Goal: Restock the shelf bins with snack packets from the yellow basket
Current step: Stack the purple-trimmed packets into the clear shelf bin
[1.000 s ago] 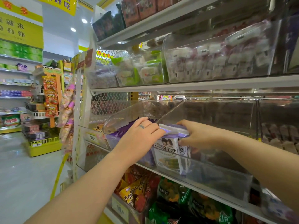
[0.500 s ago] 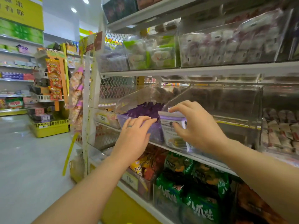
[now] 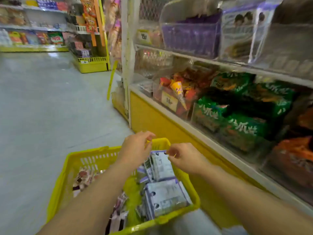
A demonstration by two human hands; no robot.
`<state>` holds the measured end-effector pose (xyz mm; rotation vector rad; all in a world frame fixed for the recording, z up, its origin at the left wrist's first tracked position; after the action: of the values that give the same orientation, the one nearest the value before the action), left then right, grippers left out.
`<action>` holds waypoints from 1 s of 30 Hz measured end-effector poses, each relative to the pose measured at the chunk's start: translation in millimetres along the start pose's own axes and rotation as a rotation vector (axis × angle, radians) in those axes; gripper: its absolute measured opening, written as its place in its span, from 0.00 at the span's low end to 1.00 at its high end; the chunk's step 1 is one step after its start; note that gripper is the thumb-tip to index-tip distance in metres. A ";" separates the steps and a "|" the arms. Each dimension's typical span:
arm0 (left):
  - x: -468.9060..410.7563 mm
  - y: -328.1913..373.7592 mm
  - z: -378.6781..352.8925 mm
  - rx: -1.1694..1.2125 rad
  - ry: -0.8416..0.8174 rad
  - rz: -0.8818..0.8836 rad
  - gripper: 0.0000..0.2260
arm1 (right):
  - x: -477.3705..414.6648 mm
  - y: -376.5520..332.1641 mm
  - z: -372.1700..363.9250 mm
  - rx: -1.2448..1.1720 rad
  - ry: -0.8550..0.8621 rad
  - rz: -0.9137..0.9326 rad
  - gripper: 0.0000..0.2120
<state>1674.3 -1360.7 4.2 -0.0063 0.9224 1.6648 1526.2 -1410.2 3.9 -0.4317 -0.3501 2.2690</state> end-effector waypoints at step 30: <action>134.0 -105.9 -123.3 0.628 -0.658 1.106 0.30 | 29.2 63.2 -120.6 0.055 -0.565 -0.066 0.31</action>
<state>1662.4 -1318.3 -201.8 1.6246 0.9212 2.0131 1516.0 -1416.1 -134.9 0.2591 -0.5711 2.2966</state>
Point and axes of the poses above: each hand's wrist, its own x-axis away from the middle knuckle, its own z-axis out of the back of the hand, y = z × x, the point moved 7 cm from there along -x, towards the middle knuckle, and after that the axes turned 10 degrees about y, right-handed, at the moved point
